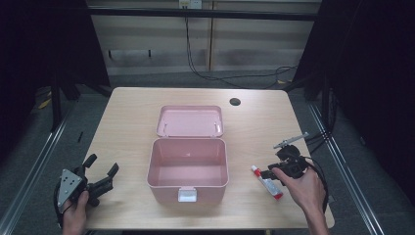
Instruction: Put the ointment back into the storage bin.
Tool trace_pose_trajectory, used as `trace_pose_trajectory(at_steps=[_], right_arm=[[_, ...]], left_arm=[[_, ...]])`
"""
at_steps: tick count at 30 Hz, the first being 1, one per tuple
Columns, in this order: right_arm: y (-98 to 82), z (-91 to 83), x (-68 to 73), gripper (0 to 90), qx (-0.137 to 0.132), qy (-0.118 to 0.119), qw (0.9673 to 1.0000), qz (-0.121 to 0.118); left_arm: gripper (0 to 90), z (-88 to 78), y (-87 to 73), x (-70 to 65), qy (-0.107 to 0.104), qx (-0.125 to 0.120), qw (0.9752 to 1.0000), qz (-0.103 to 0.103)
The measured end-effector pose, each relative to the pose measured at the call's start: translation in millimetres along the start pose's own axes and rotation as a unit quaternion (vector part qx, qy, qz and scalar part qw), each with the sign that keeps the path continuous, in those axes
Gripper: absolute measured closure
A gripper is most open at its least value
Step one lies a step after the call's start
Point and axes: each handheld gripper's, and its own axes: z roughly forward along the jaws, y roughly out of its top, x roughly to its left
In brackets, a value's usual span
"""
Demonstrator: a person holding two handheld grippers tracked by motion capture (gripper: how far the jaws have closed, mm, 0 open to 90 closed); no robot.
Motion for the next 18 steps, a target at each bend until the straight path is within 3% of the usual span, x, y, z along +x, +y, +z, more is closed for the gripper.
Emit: trace_pose_trajectory(at_steps=[4, 6, 11, 14, 15, 17, 18], right_arm=[[5.2, 4.6, -0.1, 53.5, 0.025, 0.0, 0.9997, -0.005], [7.5, 9.8, -1.4, 56.1, 0.051, 0.01, 0.9986, -0.01], [11.7, 10.5, -4.6, 50.3, 0.053, 0.024, 0.998, -0.022], [16.4, 13.9, -8.2, 47.1, 0.078, 0.015, 0.9965, -0.026], [18.3, 18.5, -7.1, 50.2, 0.097, -0.002, 0.9949, -0.026], [18.4, 21.1, -6.9, 52.7, 0.106, -0.005, 0.9938, -0.03], [18.4, 25.5, -5.5, 55.1, 0.122, -0.015, 0.9917, -0.037]], left_arm=[[15.4, 0.0, 0.0, 0.0, 0.0, 0.0, 1.0, 0.0], [15.4, -0.1, 0.0, 0.1, -0.001, 0.0, 1.0, 0.001], [15.4, 0.0, 0.0, 0.0, 0.0, 0.0, 1.0, 0.0], [15.4, -0.1, 0.0, 0.1, 0.0, 0.0, 1.0, 0.0], [15.4, -0.1, 0.0, 0.2, 0.0, 0.001, 1.0, 0.001], [15.4, 0.0, 0.0, 0.0, 0.0, 0.0, 1.0, 0.0], [15.4, 0.0, 0.0, 0.0, 0.0, 0.0, 1.0, 0.0]])
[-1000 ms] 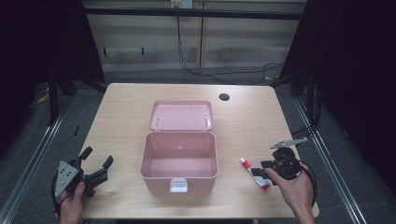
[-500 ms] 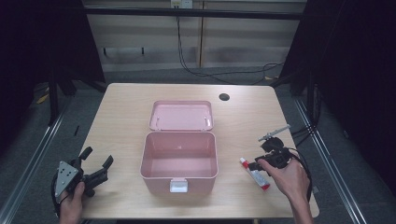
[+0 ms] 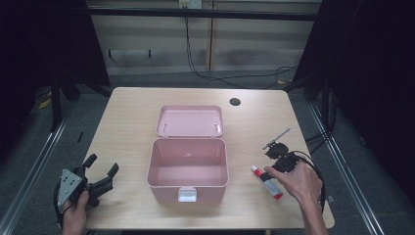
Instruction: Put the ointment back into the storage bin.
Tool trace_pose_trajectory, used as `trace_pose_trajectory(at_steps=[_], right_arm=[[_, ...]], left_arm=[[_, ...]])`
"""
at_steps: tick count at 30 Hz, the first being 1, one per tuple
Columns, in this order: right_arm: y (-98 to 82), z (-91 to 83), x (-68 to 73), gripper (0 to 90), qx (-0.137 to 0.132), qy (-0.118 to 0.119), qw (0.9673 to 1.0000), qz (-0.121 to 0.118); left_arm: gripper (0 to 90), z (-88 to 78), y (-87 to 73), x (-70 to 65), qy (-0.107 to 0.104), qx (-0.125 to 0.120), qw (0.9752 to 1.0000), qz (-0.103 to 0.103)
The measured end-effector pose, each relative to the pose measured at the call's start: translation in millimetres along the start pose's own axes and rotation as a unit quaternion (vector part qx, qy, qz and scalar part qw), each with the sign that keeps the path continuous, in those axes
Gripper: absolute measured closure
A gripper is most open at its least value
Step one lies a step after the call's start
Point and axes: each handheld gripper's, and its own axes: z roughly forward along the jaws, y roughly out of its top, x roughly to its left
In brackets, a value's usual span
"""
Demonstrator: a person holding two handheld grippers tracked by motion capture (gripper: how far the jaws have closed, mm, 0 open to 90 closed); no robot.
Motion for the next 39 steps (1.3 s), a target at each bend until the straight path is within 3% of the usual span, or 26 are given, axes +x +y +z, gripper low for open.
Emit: trace_pose_trajectory(at_steps=[7, 12, 20, 30, 39], right_arm=[[5.3, 5.9, 1.6, 60.8, 0.018, -0.023, 0.9995, -0.012], [10.5, 16.6, 5.3, 63.7, 0.059, -0.043, 0.9968, -0.033], [10.0, 21.6, 5.7, 64.9, 0.07, -0.051, 0.9951, -0.047], [13.0, 36.2, 9.8, 69.1, 0.099, -0.068, 0.9908, -0.062], [11.5, 35.7, 7.7, 70.5, 0.094, -0.06, 0.9919, -0.06]], left_arm=[[15.4, 0.0, 0.0, 0.0, 0.0, 0.0, 1.0, 0.0], [15.4, -0.1, 0.0, 0.1, -0.001, 0.001, 1.0, 0.001], [15.4, -0.2, 0.0, 0.2, -0.002, 0.002, 1.0, 0.002], [15.4, -0.3, 0.0, 0.3, -0.003, 0.002, 1.0, 0.002], [15.4, -0.3, 0.0, 0.3, -0.003, 0.002, 1.0, 0.002]])
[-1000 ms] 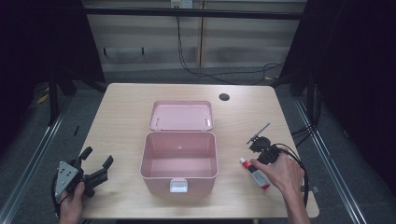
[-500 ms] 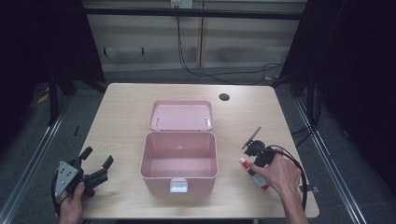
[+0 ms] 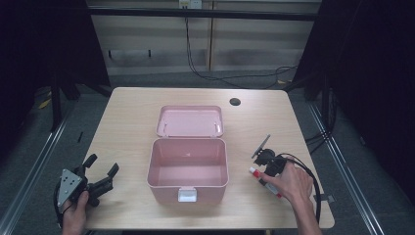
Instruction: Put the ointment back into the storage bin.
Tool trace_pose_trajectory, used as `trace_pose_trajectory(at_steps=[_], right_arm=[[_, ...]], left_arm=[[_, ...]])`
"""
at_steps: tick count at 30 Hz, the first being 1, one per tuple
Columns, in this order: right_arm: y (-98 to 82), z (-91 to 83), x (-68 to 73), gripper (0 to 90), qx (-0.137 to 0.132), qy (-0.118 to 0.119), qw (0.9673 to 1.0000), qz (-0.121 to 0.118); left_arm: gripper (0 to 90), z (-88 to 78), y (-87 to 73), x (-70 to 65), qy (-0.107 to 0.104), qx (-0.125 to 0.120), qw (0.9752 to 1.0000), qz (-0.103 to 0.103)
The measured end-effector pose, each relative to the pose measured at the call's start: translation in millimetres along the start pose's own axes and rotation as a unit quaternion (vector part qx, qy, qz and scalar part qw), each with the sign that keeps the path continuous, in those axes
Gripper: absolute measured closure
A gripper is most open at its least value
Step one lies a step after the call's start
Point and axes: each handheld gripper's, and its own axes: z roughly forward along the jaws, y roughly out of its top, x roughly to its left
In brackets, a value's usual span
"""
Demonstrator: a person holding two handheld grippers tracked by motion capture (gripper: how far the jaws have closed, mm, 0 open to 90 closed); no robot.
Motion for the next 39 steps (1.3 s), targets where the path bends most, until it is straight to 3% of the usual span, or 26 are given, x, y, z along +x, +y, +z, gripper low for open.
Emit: trace_pose_trajectory(at_steps=[26, 29, 32, 39], right_arm=[[-0.6, -3.1, 0.1, 71.1, -0.007, 0.009, 0.9999, 0.005], [-1.1, -5.2, -0.1, 71.1, -0.011, 0.007, 0.9999, 0.0], [-1.4, -6.0, 1.1, 71.1, -0.01, 0.023, 0.9996, -0.015], [-2.1, -11.8, 3.0, 71.1, -0.015, 0.021, 0.999, -0.036]], left_arm=[[15.4, 0.0, 0.0, 0.0, 0.0, 0.0, 1.0, 0.0], [15.4, 0.0, 0.1, 0.2, 0.0, 0.0, 1.0, 0.001], [15.4, 0.0, 0.0, 0.1, 0.0, 0.0, 1.0, 0.0], [15.5, 0.0, 0.0, 0.1, 0.0, 0.0, 1.0, 0.0]])
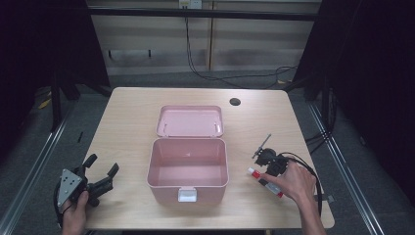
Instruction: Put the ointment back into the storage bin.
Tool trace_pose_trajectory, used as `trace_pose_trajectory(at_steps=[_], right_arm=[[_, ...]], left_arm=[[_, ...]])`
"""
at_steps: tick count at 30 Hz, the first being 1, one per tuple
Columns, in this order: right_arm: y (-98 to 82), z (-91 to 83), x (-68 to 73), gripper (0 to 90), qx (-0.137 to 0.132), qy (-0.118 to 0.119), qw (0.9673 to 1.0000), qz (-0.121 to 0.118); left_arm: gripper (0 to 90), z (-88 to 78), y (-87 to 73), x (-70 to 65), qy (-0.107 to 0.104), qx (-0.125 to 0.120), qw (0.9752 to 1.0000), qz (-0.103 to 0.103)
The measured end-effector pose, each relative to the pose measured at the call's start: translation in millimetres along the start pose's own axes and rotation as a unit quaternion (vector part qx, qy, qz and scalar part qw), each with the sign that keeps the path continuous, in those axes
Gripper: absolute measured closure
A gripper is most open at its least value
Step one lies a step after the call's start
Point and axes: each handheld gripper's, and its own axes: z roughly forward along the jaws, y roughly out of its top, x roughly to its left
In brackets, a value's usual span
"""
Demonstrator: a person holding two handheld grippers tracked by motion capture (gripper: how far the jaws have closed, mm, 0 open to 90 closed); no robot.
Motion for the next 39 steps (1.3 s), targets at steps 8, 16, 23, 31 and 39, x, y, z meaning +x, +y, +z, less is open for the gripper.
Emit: trace_pose_trajectory(at_steps=[8, 16, 23, 31, 39], right_arm=[[-0.3, -9.7, 3.9, 71.1, 0.001, 0.009, 0.9992, -0.038], [0.8, -15.1, 9.9, 71.1, 0.019, 0.02, 0.9977, -0.061], [6.9, -23.2, 10.8, 71.1, 0.035, 0.028, 0.9961, -0.076], [10.8, -39.1, 13.8, 71.0, 0.04, 0.015, 0.9938, -0.103], [14.7, -60.7, 20.8, 71.1, 0.029, 0.014, 0.9914, -0.127]], left_arm=[[15.4, 0.0, 0.0, -0.1, 0.0, 0.0, 1.0, 0.0], [15.4, 0.1, 0.0, -0.1, 0.0, 0.0, 1.0, -0.001], [15.4, 0.0, 0.1, 0.2, 0.001, 0.0, 1.0, 0.001], [15.5, 0.0, 0.0, 0.1, 0.0, 0.0, 1.0, 0.001], [15.5, 0.0, 0.1, 0.2, 0.0, 0.0, 1.0, 0.001]])
